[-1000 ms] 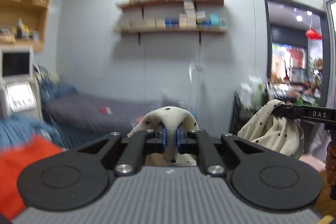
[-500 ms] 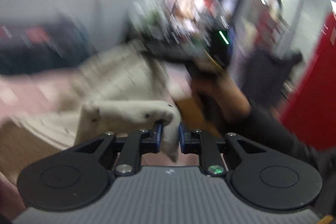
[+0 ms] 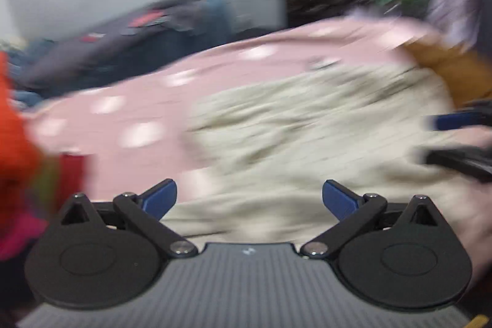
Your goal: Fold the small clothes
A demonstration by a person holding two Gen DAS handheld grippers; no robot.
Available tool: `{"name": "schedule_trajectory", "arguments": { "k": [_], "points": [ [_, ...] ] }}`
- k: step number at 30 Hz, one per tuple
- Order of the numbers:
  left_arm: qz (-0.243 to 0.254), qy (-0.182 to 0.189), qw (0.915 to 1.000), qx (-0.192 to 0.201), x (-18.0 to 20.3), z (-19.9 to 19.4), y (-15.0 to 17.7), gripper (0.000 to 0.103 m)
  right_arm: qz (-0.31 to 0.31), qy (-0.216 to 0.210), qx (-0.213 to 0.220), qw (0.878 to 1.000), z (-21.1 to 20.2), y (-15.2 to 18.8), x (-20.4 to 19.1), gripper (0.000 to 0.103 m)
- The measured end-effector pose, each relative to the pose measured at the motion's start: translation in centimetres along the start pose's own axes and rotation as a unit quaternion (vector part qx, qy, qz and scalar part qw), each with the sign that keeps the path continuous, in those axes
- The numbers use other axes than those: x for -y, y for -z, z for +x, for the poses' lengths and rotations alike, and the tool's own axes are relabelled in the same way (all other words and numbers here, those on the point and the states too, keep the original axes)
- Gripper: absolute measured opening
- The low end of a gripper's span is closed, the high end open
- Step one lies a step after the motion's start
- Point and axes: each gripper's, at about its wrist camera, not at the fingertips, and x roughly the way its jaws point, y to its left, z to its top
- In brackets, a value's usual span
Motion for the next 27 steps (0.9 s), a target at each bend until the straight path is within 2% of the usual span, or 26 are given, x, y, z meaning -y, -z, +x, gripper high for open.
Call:
{"name": "schedule_trajectory", "arguments": {
  "k": [1,3,6,9,11,12,13,14,15,16,17,18,20,22,23,24,25,26,27],
  "points": [
    [-0.005,-0.014,0.9998,-0.013,-1.1,0.8,0.0,0.103,-0.026,-0.022,-0.010,0.999,0.2,0.6,-1.8,0.103],
    [-0.032,-0.005,0.9989,-0.033,-3.3,1.6,0.6,0.103,-0.083,-0.046,-0.031,0.995,1.9,1.4,-4.8,0.103],
    [-0.057,0.019,0.9972,-0.046,-4.8,2.0,1.8,0.103,-0.148,-0.030,-0.056,0.987,4.4,2.8,-7.8,0.103],
    [-0.060,0.028,0.9966,-0.050,-4.2,2.6,2.4,0.103,-0.203,-0.007,-0.069,0.977,7.0,3.8,-9.5,0.103],
    [-0.059,0.034,0.9963,-0.053,-3.2,2.5,2.4,0.103,-0.219,0.020,-0.076,0.972,8.1,4.0,-9.7,0.099],
    [-0.058,0.034,0.9963,-0.053,-2.9,2.7,2.4,0.103,-0.217,0.030,-0.082,0.972,8.5,4.0,-9.6,0.085],
    [-0.056,0.033,0.9965,-0.051,-2.7,2.8,2.3,0.103,-0.207,0.030,-0.087,0.974,9.0,3.7,-9.1,0.046],
    [-0.057,0.033,0.9966,-0.049,-2.6,2.8,2.2,0.103,-0.193,0.018,-0.091,0.977,8.8,3.6,-8.7,0.026],
    [-0.059,0.035,0.9965,-0.047,-2.6,2.9,2.1,0.103,-0.183,0.007,-0.098,0.978,8.7,3.6,-8.6,0.009],
    [-0.062,0.038,0.9963,-0.046,-2.7,2.8,2.0,0.103,-0.176,-0.003,-0.106,0.979,8.6,3.7,-8.7,0.006],
    [-0.066,0.041,0.9960,-0.045,-2.8,2.9,1.9,0.103,-0.165,-0.017,-0.111,0.980,8.2,3.6,-8.7,0.005],
    [-0.071,0.044,0.9955,-0.045,-3.0,2.9,1.7,0.103,-0.142,-0.050,-0.115,0.982,7.9,3.5,-8.8,0.004],
    [-0.077,0.046,0.9949,-0.047,-3.2,3.1,1.6,0.103,-0.082,-0.142,-0.124,0.979,6.0,2.9,-8.7,0.004],
    [-0.079,0.044,0.9949,-0.046,-3.4,3.1,1.6,0.103,-0.039,-0.263,-0.143,0.953,3.8,2.4,-9.3,0.002],
    [-0.079,0.043,0.9949,-0.045,-3.4,3.1,1.5,0.103,-0.028,-0.334,-0.148,0.930,2.6,2.2,-9.9,0.002],
    [-0.080,0.041,0.9949,-0.045,-3.4,3.2,1.5,0.103,-0.028,-0.388,-0.151,0.909,1.5,2.2,-10.5,0.001],
    [-0.080,0.041,0.9949,-0.046,-3.3,3.2,1.6,0.103,-0.043,-0.402,-0.151,0.902,0.6,2.1,-11.2,0.001],
    [-0.078,0.041,0.9949,-0.048,-3.2,3.3,1.6,0.103,-0.069,-0.382,-0.147,0.910,0.0,2.0,-11.8,0.001],
    [-0.076,0.041,0.9949,-0.050,-2.9,3.5,1.6,0.103,-0.082,-0.345,-0.142,0.924,-0.1,1.9,-12.0,0.009]
  ]
}}
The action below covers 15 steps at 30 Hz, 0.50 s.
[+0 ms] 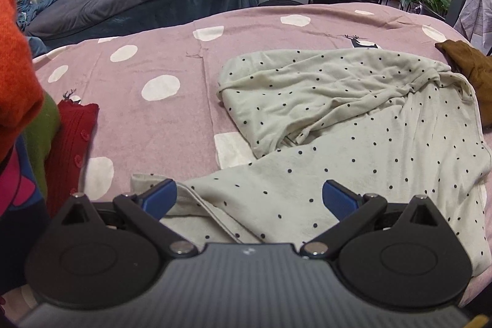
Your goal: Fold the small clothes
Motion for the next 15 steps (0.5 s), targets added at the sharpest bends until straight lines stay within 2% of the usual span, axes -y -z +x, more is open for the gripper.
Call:
{"name": "schedule_trajectory", "arguments": {
  "k": [1,2,3,4,5,6,7,8,9,10,12,14,15],
  "points": [
    [0.003,0.001,1.0000,-0.003,0.3,0.1,0.1,0.103,0.005,0.034,0.009,0.999,-0.3,-0.2,0.5,0.023],
    [0.008,0.002,1.0000,-0.005,0.6,0.2,0.2,0.103,0.017,0.067,0.029,0.997,-1.0,-0.4,1.6,0.032],
    [0.015,0.005,0.9999,-0.005,0.9,0.2,0.4,0.103,0.036,0.103,0.054,0.992,-1.9,-0.6,2.9,0.054],
    [0.022,0.006,0.9997,-0.005,1.3,0.3,0.6,0.103,0.062,0.155,0.080,0.983,-2.9,-0.9,4.7,0.073],
    [0.026,0.005,0.9996,-0.006,1.6,0.4,0.7,0.103,0.091,0.227,0.098,0.965,-4.0,-1.1,6.6,0.077],
    [0.029,0.004,0.9995,-0.008,2.0,0.6,1.0,0.103,0.125,0.289,0.117,0.942,-5.1,-1.3,8.4,0.079],
    [0.030,0.007,0.9995,-0.011,2.3,0.8,1.2,0.103,0.162,0.333,0.141,0.918,-6.4,-1.4,10.4,0.078],
    [0.030,0.011,0.9994,-0.015,2.6,1.0,1.3,0.103,0.194,0.347,0.167,0.902,-7.4,-1.3,12.2,0.078],
    [0.030,0.015,0.9992,-0.020,2.9,1.3,1.4,0.103,0.232,0.340,0.190,0.891,-8.2,-1.1,14.0,0.073],
    [0.031,0.018,0.9991,-0.021,3.2,1.4,1.5,0.103,0.264,0.326,0.202,0.885,-8.6,-1.0,15.6,0.064],
    [0.040,0.018,0.9989,-0.014,3.9,1.5,1.3,0.103,0.262,0.317,0.193,0.891,-7.8,-1.7,17.2,0.063],
    [0.049,0.010,0.9987,0.004,4.5,1.3,0.7,0.103,0.217,0.351,0.168,0.895,-6.4,-3.0,17.6,0.062],
    [0.055,0.005,0.9984,0.012,4.7,1.1,0.2,0.103,0.217,0.375,0.170,0.885,-6.7,-3.3,17.7,0.061]
  ]
}}
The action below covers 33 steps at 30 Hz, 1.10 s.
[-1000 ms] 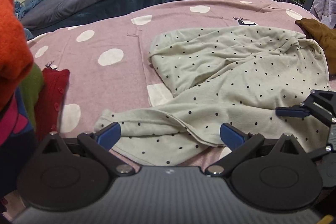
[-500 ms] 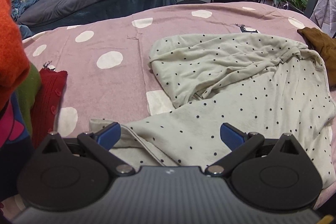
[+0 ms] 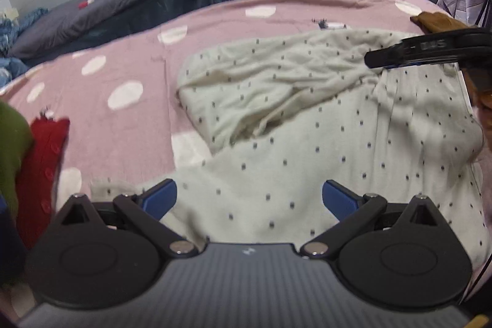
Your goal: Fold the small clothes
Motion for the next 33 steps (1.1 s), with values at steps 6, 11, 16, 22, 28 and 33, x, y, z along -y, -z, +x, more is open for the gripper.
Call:
{"name": "schedule_trajectory", "arguments": {
  "k": [6,11,16,22,28,33],
  "points": [
    [0.023,0.007,0.9997,0.011,0.9,-0.5,-1.4,0.103,0.128,0.160,0.105,0.973,-1.7,-1.0,5.0,0.067],
    [0.025,0.028,0.9992,-0.014,2.3,1.0,-0.3,0.103,0.163,0.148,0.108,0.969,-2.6,0.3,7.6,0.066],
    [0.028,0.032,0.9988,-0.023,2.9,1.1,0.6,0.103,0.209,0.148,0.103,0.961,-1.4,-0.1,9.3,0.056],
    [0.013,0.027,0.9992,-0.027,2.1,1.0,0.6,0.103,0.228,0.120,0.115,0.959,0.2,-1.6,9.4,0.005],
    [-0.035,-0.040,0.9983,0.023,-1.9,-1.9,-1.0,0.103,0.138,-0.103,0.097,0.980,-0.9,-2.2,0.6,0.005],
    [-0.113,-0.134,0.9778,0.115,-7.7,-8.7,-2.2,0.103,0.001,-0.344,-0.027,0.938,-2.0,2.0,-10.2,0.004]
  ]
}}
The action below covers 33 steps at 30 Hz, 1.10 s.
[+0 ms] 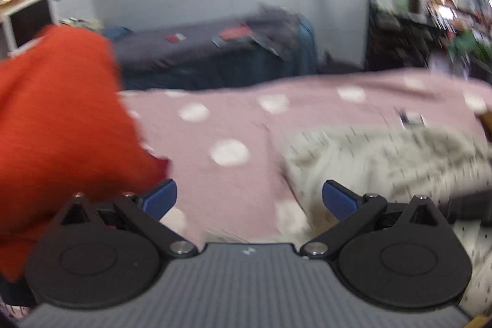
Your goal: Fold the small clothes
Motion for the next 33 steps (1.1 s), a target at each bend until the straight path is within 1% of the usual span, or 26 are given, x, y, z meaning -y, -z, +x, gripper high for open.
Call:
{"name": "schedule_trajectory", "arguments": {
  "k": [1,3,4,5,7,8,10,11,12,13,14,16,17,18,19,20,22,23,24,25,26,28,29,30,32,33],
  "points": [
    [-0.009,-0.008,0.9998,0.013,-1.1,-0.8,-0.5,0.103,0.011,-0.003,-0.023,1.000,0.8,1.3,-0.4,0.004],
    [-0.018,-0.001,0.9998,0.003,-2.2,-0.9,-1.1,0.103,0.048,-0.021,-0.089,0.995,2.5,3.6,-0.3,0.005],
    [-0.018,0.011,0.9998,-0.004,-2.1,-0.4,-1.2,0.103,0.013,-0.044,-0.136,0.990,3.4,4.7,-1.3,0.005],
    [-0.010,0.020,0.9997,-0.013,-1.7,0.3,-1.2,0.103,-0.032,-0.053,-0.152,0.986,3.6,5.5,-2.6,0.005],
    [0.017,0.029,0.9984,-0.046,-0.1,2.0,-0.7,0.103,-0.076,-0.045,-0.144,0.986,3.1,5.8,-3.9,0.012],
    [0.032,0.034,0.9971,-0.060,0.9,2.9,-0.2,0.103,-0.073,-0.024,-0.131,0.988,2.5,4.9,-3.6,0.020],
    [0.049,0.039,0.9947,-0.081,2.4,4.7,1.1,0.103,-0.087,0.058,-0.081,0.991,0.9,3.1,-2.4,0.056],
    [0.053,0.040,0.9932,-0.096,2.9,5.3,2.0,0.103,-0.087,0.100,-0.058,0.989,-0.1,2.2,-1.6,0.065],
    [0.050,0.044,0.9917,-0.110,3.1,5.9,2.8,0.103,-0.082,0.150,-0.044,0.984,-0.8,1.1,-0.4,0.080],
    [0.041,0.050,0.9903,-0.123,3.3,6.4,3.2,0.103,-0.086,0.205,-0.038,0.974,-1.3,0.1,0.7,0.080],
    [0.028,0.065,0.9880,-0.137,3.4,6.8,3.9,0.103,-0.107,0.255,-0.042,0.960,-1.4,-0.7,1.6,0.080],
    [0.010,0.108,0.9824,-0.152,4.1,7.3,4.8,0.103,-0.197,0.310,-0.052,0.929,-0.4,-1.5,2.7,0.080],
    [0.010,0.121,0.9807,-0.153,4.8,7.5,5.2,0.103,-0.237,0.319,-0.067,0.915,0.3,-1.6,3.2,0.080],
    [0.023,0.124,0.9807,-0.150,6.0,7.9,5.4,0.103,-0.263,0.317,-0.103,0.906,1.4,-1.6,3.9,0.080],
    [0.047,0.112,0.9822,-0.143,7.2,8.2,5.5,0.103,-0.274,0.304,-0.136,0.902,2.3,-1.6,4.3,0.077],
    [0.077,0.085,0.9840,-0.136,8.4,8.8,5.6,0.103,-0.285,0.292,-0.154,0.900,3.1,-1.5,4.6,0.077],
    [0.142,0.006,0.9823,-0.122,10.9,10.4,6.0,0.103,-0.317,0.287,-0.171,0.888,4.7,-1.1,4.9,0.076],
    [0.167,-0.015,0.9795,-0.112,11.9,11.3,6.3,0.103,-0.332,0.294,-0.180,0.878,5.5,-0.9,5.1,0.074],
    [0.193,-0.030,0.9746,-0.109,12.7,12.3,6.7,0.103,-0.338,0.299,-0.197,0.870,6.3,-1.1,5.8,0.059],
    [0.214,-0.039,0.9692,-0.116,13.4,13.2,7.1,0.103,-0.334,0.302,-0.211,0.868,6.5,-1.1,6.2,0.009],
    [0.225,-0.037,0.9668,-0.115,13.8,13.8,7.4,0.097,-0.325,0.308,-0.207,0.870,6.3,-1.2,6.5,0.006],
    [0.203,-0.017,0.9738,-0.101,13.1,13.8,7.4,0.076,-0.275,0.317,-0.157,0.894,3.8,-2.1,6.9,0.004],
    [0.179,-0.008,0.9777,-0.110,12.2,13.8,7.0,0.053,-0.249,0.328,-0.126,0.903,2.1,-2.8,6.8,0.004],
    [0.152,-0.002,0.9815,-0.117,11.1,13.9,6.6,0.030,-0.230,0.345,-0.090,0.905,0.0,-3.3,6.5,0.004],
    [0.113,-0.020,0.9864,-0.117,8.4,13.5,5.9,0.013,-0.202,0.377,-0.020,0.904,-4.7,-4.0,6.1,0.004],
    [0.102,-0.031,0.9880,-0.112,6.9,13.0,5.6,0.013,-0.183,0.392,0.012,0.901,-7.4,-4.4,5.9,0.004]
  ]
}}
